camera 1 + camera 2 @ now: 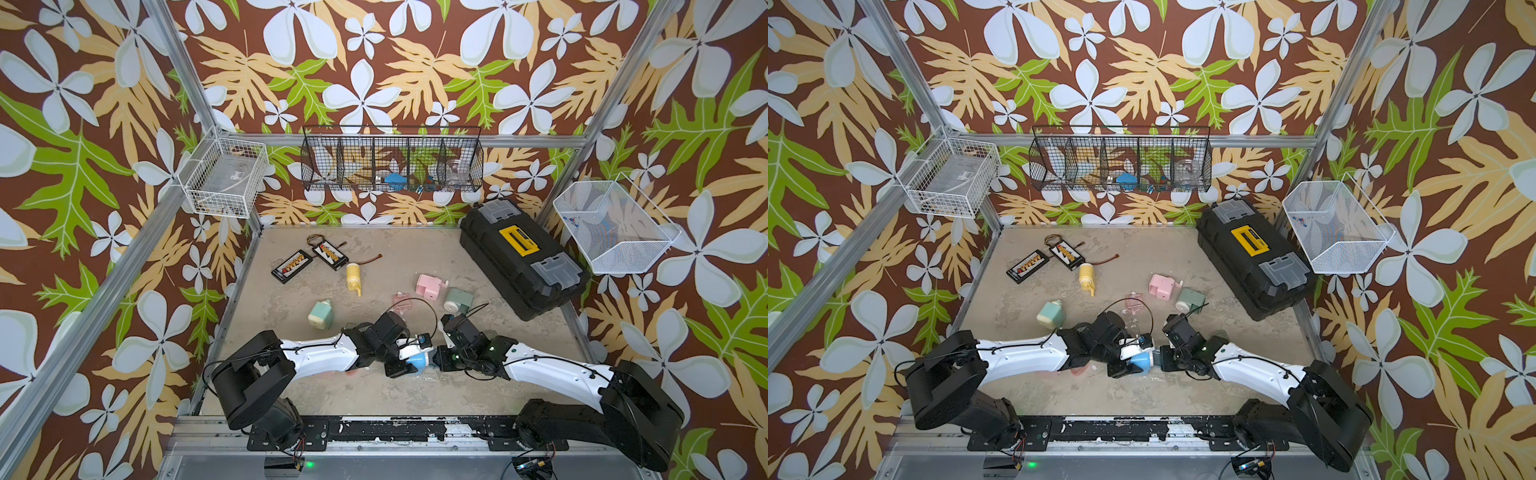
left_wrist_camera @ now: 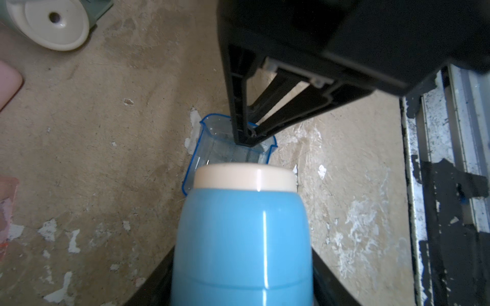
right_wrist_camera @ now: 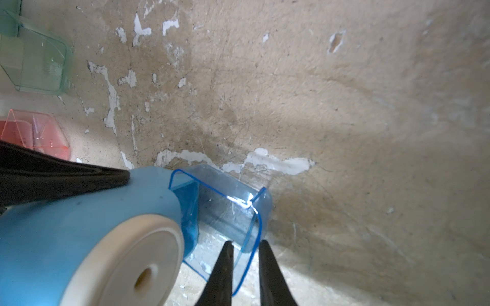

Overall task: Put the tray back into the pencil sharpener
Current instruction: Close the container of the pencil sharpener.

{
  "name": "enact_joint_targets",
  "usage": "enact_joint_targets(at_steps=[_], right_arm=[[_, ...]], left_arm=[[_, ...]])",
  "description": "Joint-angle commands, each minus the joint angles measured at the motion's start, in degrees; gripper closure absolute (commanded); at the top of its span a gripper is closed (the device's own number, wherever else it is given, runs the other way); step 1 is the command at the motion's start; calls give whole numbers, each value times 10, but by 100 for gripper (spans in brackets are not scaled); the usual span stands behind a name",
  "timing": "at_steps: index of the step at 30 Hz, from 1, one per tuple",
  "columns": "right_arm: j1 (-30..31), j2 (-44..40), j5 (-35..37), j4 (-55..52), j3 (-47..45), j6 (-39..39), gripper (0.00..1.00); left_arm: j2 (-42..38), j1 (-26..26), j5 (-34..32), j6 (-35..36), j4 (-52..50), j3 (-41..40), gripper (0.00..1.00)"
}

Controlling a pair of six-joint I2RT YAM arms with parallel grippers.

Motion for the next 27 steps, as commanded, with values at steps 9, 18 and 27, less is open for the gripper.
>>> enact_joint_targets(at_steps=[9, 18, 27], right_arm=[[1, 31, 110, -88, 26, -30, 85], [2, 32, 60, -56, 26, -40, 85], [2, 27, -11, 20, 4, -11, 85]], left_arm=[[-1, 1, -38, 12, -9, -11, 55], [-1, 1, -35, 10, -6, -11, 55], [2, 0, -30, 6, 0, -15, 55]])
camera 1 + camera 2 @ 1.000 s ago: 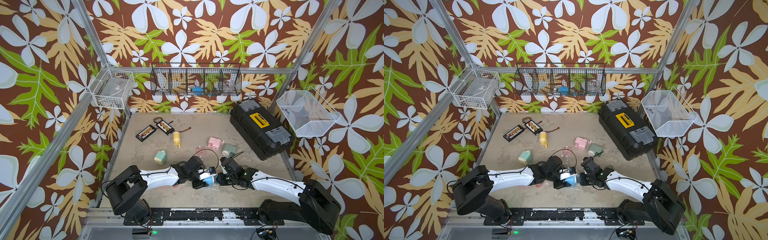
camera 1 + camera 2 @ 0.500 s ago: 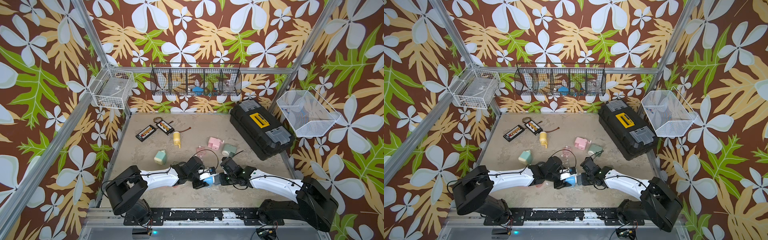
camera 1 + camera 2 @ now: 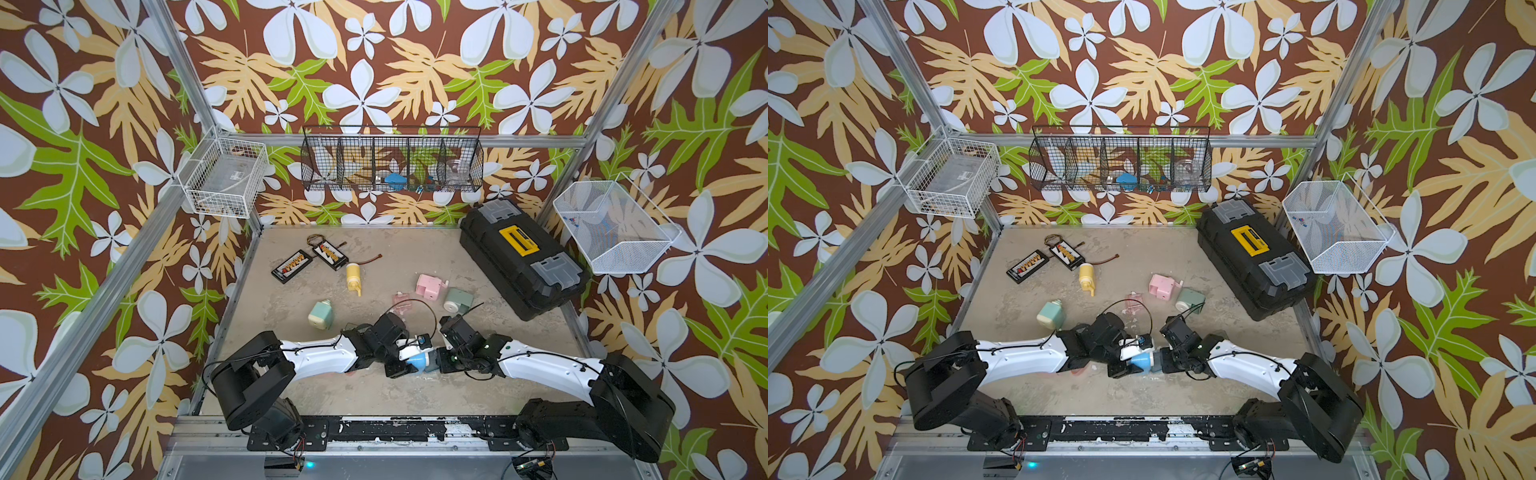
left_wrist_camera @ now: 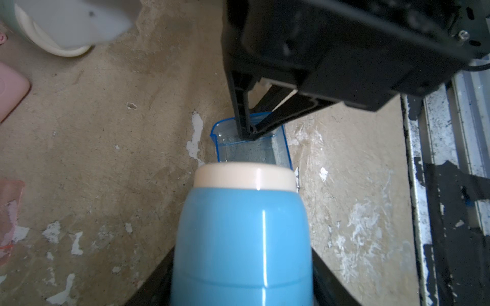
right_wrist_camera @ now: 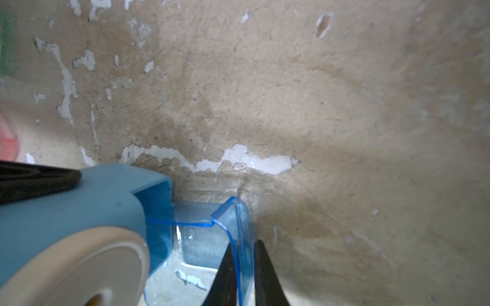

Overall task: Put the tray back into the pencil sharpener
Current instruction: Close the container of the pencil sharpener.

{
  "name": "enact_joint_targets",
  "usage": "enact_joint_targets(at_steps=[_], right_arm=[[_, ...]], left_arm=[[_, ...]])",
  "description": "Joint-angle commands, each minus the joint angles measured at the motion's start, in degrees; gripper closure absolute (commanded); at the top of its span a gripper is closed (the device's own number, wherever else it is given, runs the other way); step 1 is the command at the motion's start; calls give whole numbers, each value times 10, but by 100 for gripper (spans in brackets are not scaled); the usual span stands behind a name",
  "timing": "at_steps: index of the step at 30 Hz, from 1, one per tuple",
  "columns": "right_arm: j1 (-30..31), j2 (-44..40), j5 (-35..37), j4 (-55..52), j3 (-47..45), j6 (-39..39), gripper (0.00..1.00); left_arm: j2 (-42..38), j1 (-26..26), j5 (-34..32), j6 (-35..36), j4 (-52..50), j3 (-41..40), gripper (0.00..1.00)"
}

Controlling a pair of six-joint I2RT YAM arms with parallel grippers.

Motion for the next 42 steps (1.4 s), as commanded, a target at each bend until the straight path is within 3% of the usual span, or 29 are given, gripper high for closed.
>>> enact_joint_targets(at_steps=[1, 14, 25, 30, 37, 42], right_arm=[[0, -7, -30, 36, -5, 11, 85], [0, 6, -5, 40, -4, 60, 87], [0, 15, -20, 52, 6, 54, 88], [-4, -14, -60, 92, -14, 52, 81], [-70, -119, -56, 66, -58, 41, 65], [-77, -132, -14, 40, -76, 52, 68]], left_arm=[[8, 1, -25, 4, -16, -5, 55], [8, 1, -18, 3, -16, -5, 55], [9, 1, -17, 3, -16, -5, 55], [10, 0, -22, 1, -13, -7, 56], [7, 0, -33, 0, -9, -10, 57], [7, 1, -34, -3, -7, -10, 57]])
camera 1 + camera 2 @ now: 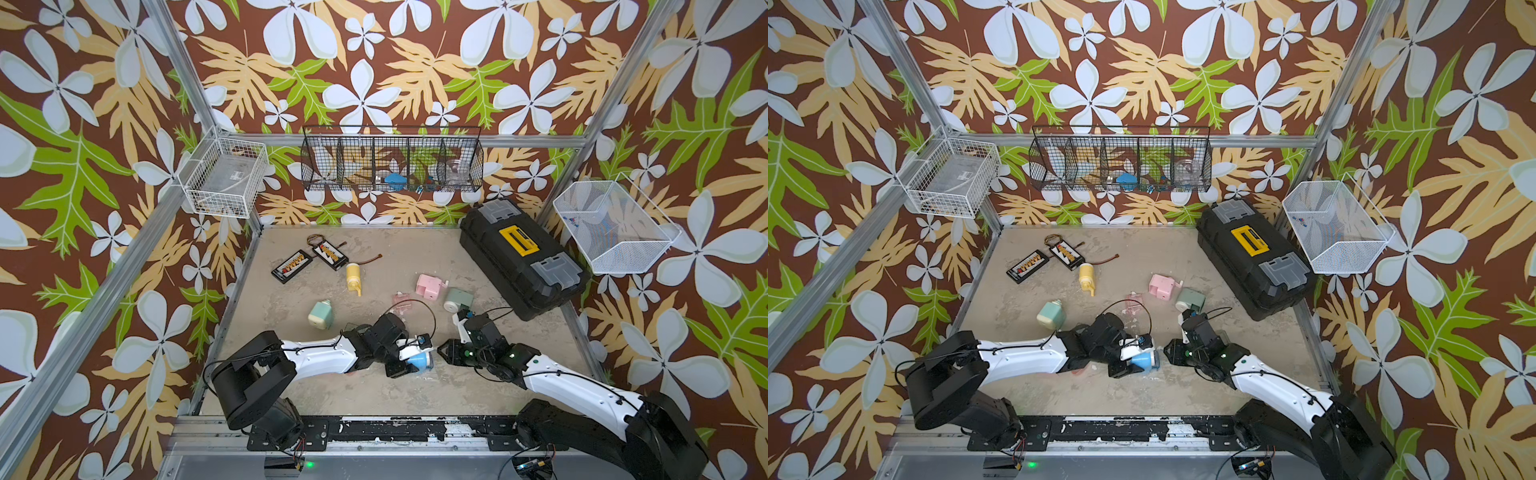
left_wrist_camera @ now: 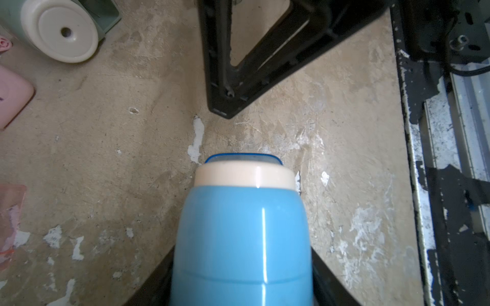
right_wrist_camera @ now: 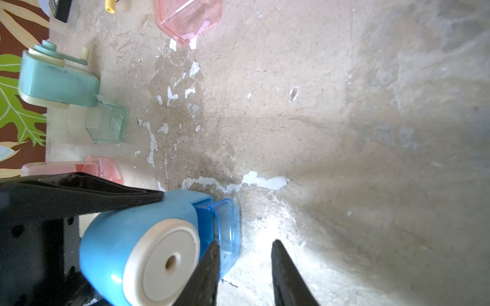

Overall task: Put the tray back into the pencil sharpener
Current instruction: Close the container of the pencil sharpener.

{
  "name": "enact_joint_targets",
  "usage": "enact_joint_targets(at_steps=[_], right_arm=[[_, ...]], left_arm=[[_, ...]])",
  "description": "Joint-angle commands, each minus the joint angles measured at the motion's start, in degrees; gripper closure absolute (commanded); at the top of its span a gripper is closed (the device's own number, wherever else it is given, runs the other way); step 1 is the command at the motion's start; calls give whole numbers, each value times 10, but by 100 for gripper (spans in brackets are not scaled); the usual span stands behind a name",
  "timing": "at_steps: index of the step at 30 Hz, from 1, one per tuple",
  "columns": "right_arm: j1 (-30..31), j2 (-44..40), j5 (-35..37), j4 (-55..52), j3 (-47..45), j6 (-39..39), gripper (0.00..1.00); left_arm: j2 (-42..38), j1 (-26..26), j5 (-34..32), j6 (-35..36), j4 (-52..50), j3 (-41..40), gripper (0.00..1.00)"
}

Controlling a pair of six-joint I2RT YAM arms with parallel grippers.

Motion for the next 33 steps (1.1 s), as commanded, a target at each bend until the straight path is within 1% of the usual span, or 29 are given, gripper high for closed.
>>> enact_joint_targets(at_steps=[1, 6, 15, 22, 33], right_arm=[[-2, 19, 18, -13, -2, 3, 70], [-1, 80, -58, 38, 11, 7, 77], [1, 120, -155, 129, -15, 7, 78], [4, 130, -186, 168, -27, 16, 78], [4, 136, -208, 207, -38, 26, 78]], left_arm=[[5, 0, -36, -3, -25, -4, 57], [9, 0, -34, -10, -17, -5, 57], [11, 1, -35, -16, -9, -6, 57], [10, 1, -35, -21, -5, -7, 58], [9, 1, -35, -28, 4, -9, 58]])
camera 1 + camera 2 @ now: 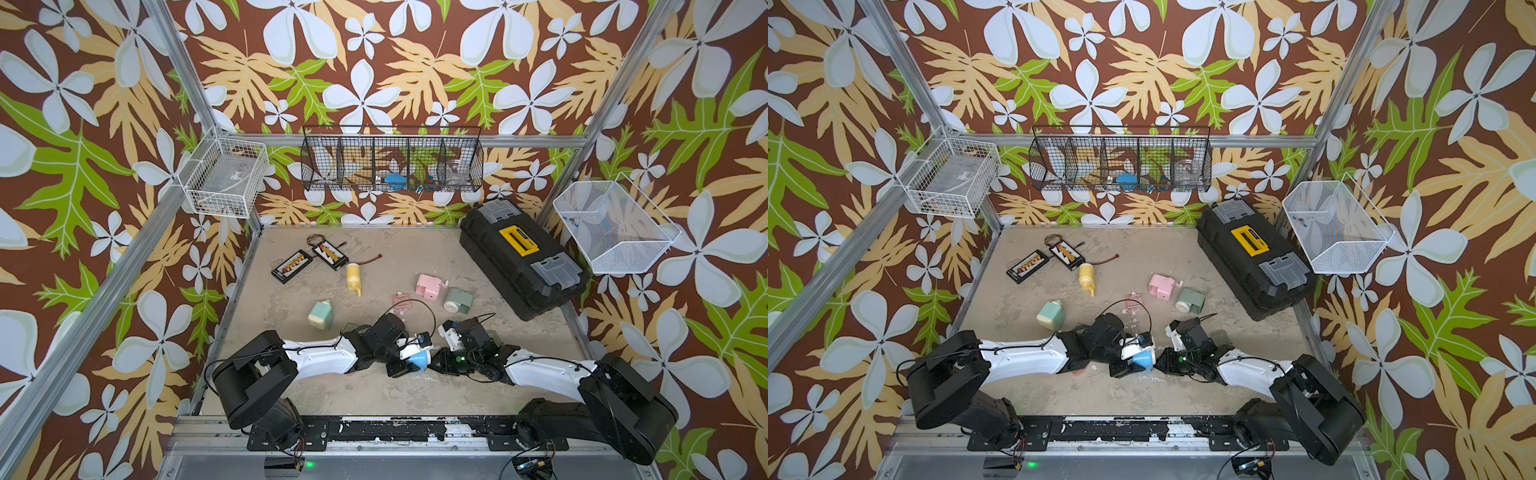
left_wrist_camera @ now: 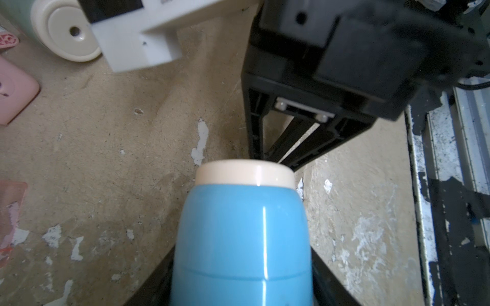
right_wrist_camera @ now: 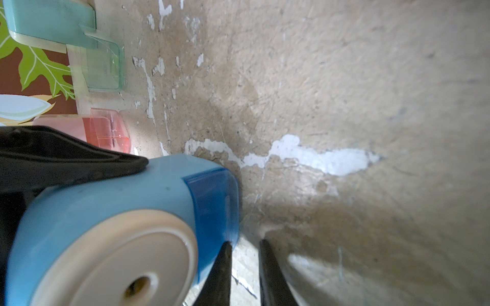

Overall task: Put the tray back into the pencil sharpener
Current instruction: Close the container of the pencil sharpener, then place the pencil sharpener at the center of the board.

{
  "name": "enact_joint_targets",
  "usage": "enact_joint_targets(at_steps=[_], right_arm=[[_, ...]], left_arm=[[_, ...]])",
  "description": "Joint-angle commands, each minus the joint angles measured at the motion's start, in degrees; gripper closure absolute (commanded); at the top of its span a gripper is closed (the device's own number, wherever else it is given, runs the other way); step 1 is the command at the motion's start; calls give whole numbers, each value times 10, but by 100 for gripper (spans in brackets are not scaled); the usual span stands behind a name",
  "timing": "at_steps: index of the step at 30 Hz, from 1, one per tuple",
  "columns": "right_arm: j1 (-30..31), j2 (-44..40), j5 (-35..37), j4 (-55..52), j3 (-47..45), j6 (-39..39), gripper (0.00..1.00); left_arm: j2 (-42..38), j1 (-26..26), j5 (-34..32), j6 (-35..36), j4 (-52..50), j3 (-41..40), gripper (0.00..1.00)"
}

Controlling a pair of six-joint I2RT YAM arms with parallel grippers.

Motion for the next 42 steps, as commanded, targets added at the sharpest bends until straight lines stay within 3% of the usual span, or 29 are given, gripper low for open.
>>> enact_joint_targets(at_steps=[1, 6, 10, 14, 16, 17, 19, 22, 29, 36, 42], right_arm=[[2, -6, -39, 54, -7, 11, 78], [2, -51, -13, 36, -26, 22, 77], [1, -135, 131, -126, -10, 30, 76], [1, -233, 232, -256, 43, 22, 75], [2, -271, 263, -283, 67, 14, 74], [2, -287, 278, -291, 78, 11, 73], [2, -301, 297, -301, 95, 8, 73], [2, -294, 312, -304, 117, 6, 73], [2, -228, 299, -282, 145, -12, 73], [2, -208, 292, -277, 149, -19, 73], [2, -211, 292, -279, 143, -16, 72]], left_arm=[[4, 1, -33, -5, -17, -5, 58], [-3, 1, -37, -14, -5, -11, 62], [-28, 0, -56, -36, 6, -18, 69], [-97, 0, -89, -92, 33, -38, 86], [-136, 0, -106, -120, 40, -42, 100], [-155, 1, -118, -132, 39, -41, 100], [-186, 1, -168, -164, 35, -35, 100], [-196, 18, -297, -252, -5, 14, 100], [-100, 60, -427, -345, -98, 141, 100], [24, 98, -456, -420, -140, 242, 100], [123, 144, -423, -463, -147, 312, 100]])
